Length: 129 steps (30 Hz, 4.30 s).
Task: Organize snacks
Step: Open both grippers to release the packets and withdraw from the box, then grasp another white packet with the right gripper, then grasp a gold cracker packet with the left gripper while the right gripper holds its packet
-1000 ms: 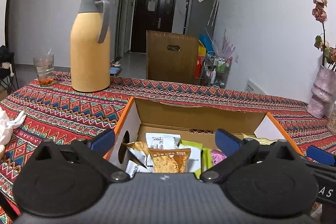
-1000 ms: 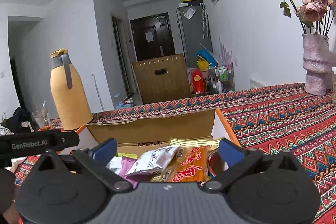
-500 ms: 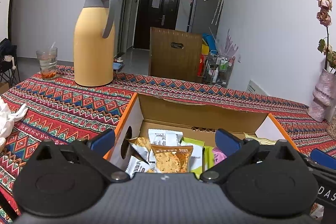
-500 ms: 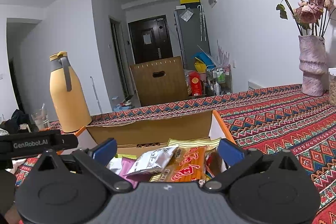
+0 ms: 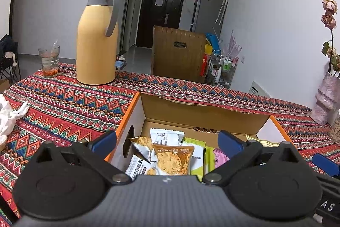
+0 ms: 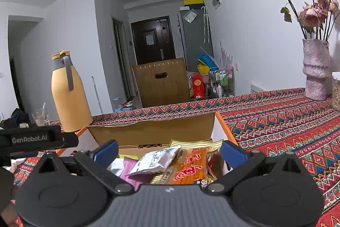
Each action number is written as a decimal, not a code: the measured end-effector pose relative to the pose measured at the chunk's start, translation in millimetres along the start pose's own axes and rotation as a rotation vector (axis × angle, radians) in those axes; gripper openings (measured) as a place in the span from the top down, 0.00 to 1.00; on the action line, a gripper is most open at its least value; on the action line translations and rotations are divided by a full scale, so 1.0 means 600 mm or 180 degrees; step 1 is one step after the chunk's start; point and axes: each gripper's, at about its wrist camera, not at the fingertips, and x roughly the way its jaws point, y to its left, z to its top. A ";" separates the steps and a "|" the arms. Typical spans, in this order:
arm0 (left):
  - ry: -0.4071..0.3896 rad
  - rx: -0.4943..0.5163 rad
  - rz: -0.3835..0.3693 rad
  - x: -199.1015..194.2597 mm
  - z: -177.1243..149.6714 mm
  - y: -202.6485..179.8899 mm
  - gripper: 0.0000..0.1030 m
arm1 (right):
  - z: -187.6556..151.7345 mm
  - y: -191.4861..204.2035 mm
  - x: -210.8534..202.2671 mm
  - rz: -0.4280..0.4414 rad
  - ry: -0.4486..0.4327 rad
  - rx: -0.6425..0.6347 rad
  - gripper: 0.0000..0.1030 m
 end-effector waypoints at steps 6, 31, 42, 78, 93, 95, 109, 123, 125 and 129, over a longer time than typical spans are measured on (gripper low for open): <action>0.0108 -0.0091 0.0039 -0.018 0.012 0.010 0.00 | 0.000 0.006 -0.010 -0.0010 -0.0066 -0.0071 0.00; 0.0229 0.0157 0.0296 -0.200 -0.083 0.029 0.00 | -0.060 -0.031 -0.175 -0.0028 0.0360 -0.0395 0.00; 0.0272 0.0155 0.0233 -0.249 -0.120 0.019 0.00 | -0.096 -0.131 -0.227 -0.0260 0.0652 -0.0413 0.00; 0.0527 0.0300 0.0797 -0.186 -0.074 -0.039 0.00 | -0.059 -0.215 -0.189 0.0570 0.0699 -0.0398 0.61; 0.1046 0.0212 0.0742 -0.048 -0.089 0.074 0.00 | -0.071 -0.179 -0.146 0.0407 0.0681 0.0015 0.61; 0.1076 0.0219 0.0676 -0.034 -0.091 0.082 0.00 | -0.072 -0.174 -0.145 0.0335 0.0645 0.0015 0.61; 0.1097 0.0284 0.0300 0.019 -0.106 0.108 0.00 | -0.082 -0.137 -0.124 -0.0129 0.0513 0.0175 0.61; 0.1014 0.0280 0.0354 0.020 -0.120 0.116 0.01 | -0.106 -0.139 -0.097 -0.0133 0.0428 0.0289 0.61; 0.1004 0.0309 0.0379 0.020 -0.121 0.114 0.02 | -0.108 -0.138 -0.094 -0.0116 0.0444 0.0292 0.61; 0.0967 0.0368 0.0385 0.015 -0.123 0.108 0.12 | -0.111 -0.135 -0.093 -0.0094 0.0442 0.0279 0.61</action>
